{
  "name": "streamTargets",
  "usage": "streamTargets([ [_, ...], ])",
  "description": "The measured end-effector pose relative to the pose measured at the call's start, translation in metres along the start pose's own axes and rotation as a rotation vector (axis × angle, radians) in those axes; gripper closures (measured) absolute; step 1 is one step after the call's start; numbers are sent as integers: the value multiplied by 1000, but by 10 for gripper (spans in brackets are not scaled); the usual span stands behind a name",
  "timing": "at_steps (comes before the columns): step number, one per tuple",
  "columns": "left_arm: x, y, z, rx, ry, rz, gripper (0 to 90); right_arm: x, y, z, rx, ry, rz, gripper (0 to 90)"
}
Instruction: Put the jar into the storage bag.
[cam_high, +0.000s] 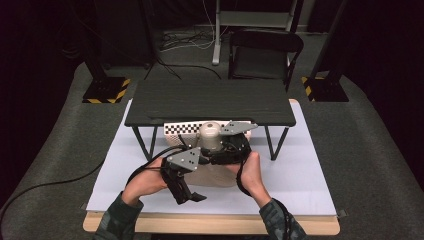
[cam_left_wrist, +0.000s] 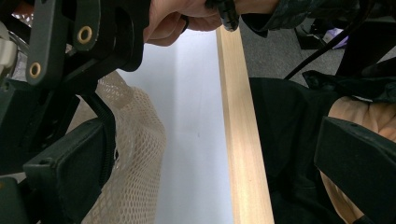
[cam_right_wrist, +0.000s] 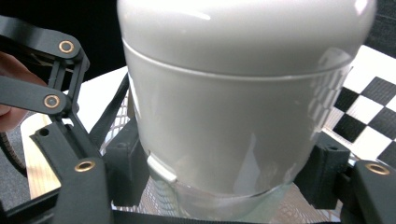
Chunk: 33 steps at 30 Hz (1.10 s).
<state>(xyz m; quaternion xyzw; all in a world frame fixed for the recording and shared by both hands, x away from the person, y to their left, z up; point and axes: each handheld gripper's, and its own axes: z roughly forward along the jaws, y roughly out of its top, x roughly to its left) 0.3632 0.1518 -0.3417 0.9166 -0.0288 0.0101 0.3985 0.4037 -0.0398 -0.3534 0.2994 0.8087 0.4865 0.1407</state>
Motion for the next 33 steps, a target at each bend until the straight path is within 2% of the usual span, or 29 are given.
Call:
streamTargets([
  [7,0,0,0,-1,8,0,0,-1,0,0,19,-1,-13,294],
  [11,0,0,-1,1,27,-2,0,-3,-1,1,43,6,-18,289],
  [14,-1,1,-2,-6,32,8,0,-4,-2,2,50,20,-15,233],
  [15,-2,2,-5,-17,32,14,0,-3,0,-2,23,22,-24,213],
  [16,-3,2,-8,-33,35,21,0,-3,0,-2,23,22,-24,213],
  [18,-9,3,-24,-95,76,40,0,-1,5,-9,-15,25,-43,167],
  [19,-9,3,-24,-95,76,40,0,-1,5,-9,-15,25,-43,167],
  [21,-12,2,-41,-136,114,44,0,1,10,-16,-15,26,-60,146],
  [22,-12,2,-41,-136,114,44,0,1,10,-16,-15,26,-60,146],
  [23,-15,0,-51,-148,158,51,0,1,11,-23,-40,21,-69,126],
  [26,-18,-4,-61,-139,161,45,0,1,8,-26,-72,16,-70,138],
  [27,-18,-5,-63,-129,172,46,0,2,7,-27,-86,8,-69,166],
  [31,-16,-10,-65,-115,169,29,0,2,3,-33,-150,-13,-65,308],
  [33,-16,-11,-65,-106,166,27,0,3,1,-40,-163,-8,-75,288],
])
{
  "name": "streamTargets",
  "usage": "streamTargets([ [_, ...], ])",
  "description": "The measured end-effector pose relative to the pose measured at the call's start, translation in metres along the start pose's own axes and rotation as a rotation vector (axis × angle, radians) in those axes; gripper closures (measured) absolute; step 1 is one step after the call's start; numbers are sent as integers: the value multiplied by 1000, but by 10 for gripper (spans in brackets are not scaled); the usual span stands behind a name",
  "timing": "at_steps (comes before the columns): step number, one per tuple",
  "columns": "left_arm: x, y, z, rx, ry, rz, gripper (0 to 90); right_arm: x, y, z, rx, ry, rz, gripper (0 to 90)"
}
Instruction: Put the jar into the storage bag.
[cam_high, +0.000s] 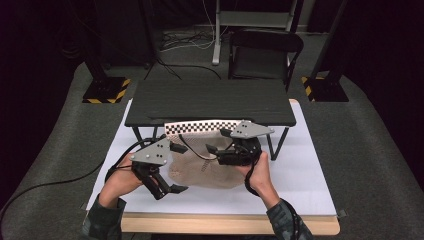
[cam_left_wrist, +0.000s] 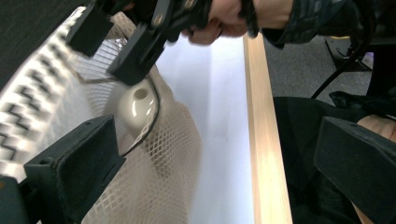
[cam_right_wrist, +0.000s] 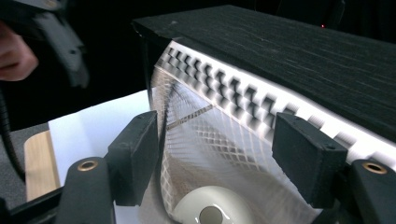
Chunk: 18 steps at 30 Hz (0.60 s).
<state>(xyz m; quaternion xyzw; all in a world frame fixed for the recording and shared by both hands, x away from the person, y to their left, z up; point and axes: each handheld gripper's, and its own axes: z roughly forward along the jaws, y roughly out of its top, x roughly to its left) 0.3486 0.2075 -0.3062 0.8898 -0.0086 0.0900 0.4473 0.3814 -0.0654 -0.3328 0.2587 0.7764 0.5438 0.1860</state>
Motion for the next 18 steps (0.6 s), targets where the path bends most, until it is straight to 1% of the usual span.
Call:
streamTargets([
  [2,0,-2,-1,13,5,-6,0,-1,-1,-8,10,11,11,204],
  [3,0,-4,-1,22,6,-13,0,-1,-3,-14,14,11,15,203],
  [4,0,-6,-1,29,6,-20,0,-2,-6,-20,17,6,13,186],
  [6,0,-13,0,51,13,-38,0,-4,-14,-32,39,-12,17,124],
  [8,0,-24,2,80,14,-64,0,-8,-26,-45,57,-31,25,106],
  [12,1,-56,9,151,13,-136,0,-21,-59,-70,107,-83,52,63],
  [14,0,-74,13,174,17,-171,0,-29,-78,-81,127,-112,80,54],
  [16,0,-93,17,180,20,-217,0,-38,-98,-90,149,-135,108,47],
  [18,0,-112,23,199,36,-264,0,-46,-119,-95,183,-165,125,36],
])
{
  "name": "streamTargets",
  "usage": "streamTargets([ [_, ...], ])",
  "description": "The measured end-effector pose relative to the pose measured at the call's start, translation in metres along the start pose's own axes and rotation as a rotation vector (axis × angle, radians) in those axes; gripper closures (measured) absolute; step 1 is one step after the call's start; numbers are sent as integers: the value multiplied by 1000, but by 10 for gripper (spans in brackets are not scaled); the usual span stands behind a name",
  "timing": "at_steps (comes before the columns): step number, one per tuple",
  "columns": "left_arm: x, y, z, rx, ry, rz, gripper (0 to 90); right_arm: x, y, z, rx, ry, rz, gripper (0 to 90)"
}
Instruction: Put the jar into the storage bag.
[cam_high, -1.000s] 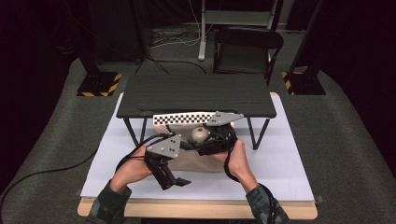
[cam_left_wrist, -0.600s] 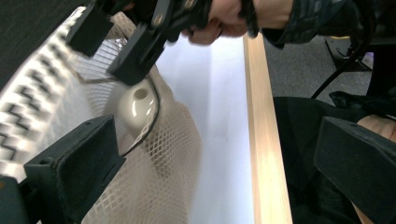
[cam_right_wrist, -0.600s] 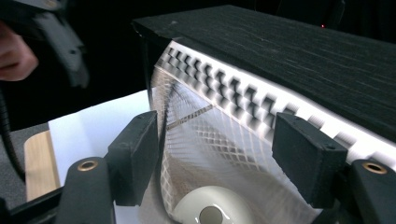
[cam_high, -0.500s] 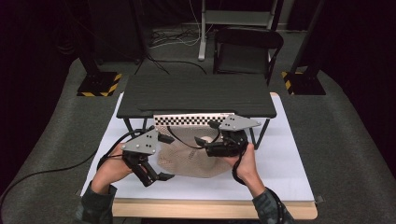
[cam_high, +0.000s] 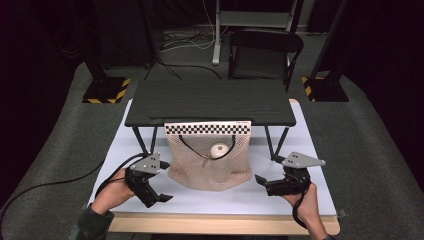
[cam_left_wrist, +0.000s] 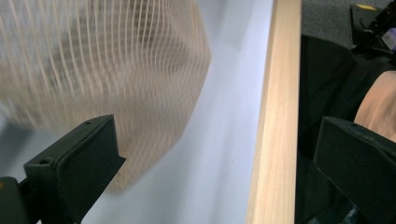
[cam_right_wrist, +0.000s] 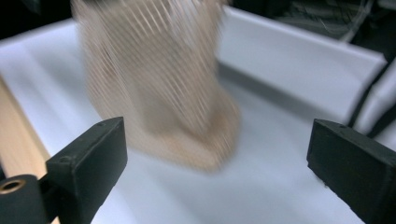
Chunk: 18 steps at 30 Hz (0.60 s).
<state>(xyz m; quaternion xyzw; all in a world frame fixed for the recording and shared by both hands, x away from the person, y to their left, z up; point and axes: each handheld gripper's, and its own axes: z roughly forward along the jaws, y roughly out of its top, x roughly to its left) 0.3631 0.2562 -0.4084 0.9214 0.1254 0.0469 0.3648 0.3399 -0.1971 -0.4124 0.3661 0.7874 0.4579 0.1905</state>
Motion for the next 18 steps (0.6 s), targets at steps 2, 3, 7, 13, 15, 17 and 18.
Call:
streamTargets([
  [2,5,-17,10,5,14,-47,0,-10,-20,3,36,-20,16,35],
  [3,7,-25,14,12,19,-67,0,-16,-29,4,51,-32,19,35],
  [7,16,-56,34,15,37,-150,0,-36,-61,12,119,-68,48,32],
  [13,26,-84,51,-29,73,-249,0,-53,-88,27,246,-94,37,33],
  [15,25,-88,51,-67,81,-249,0,-53,-88,26,233,-104,23,30],
  [17,23,-91,52,-80,102,-231,5,-52,-90,28,251,-105,18,17],
  [18,21,-90,53,-71,117,-220,9,-52,-89,28,250,-111,19,13],
])
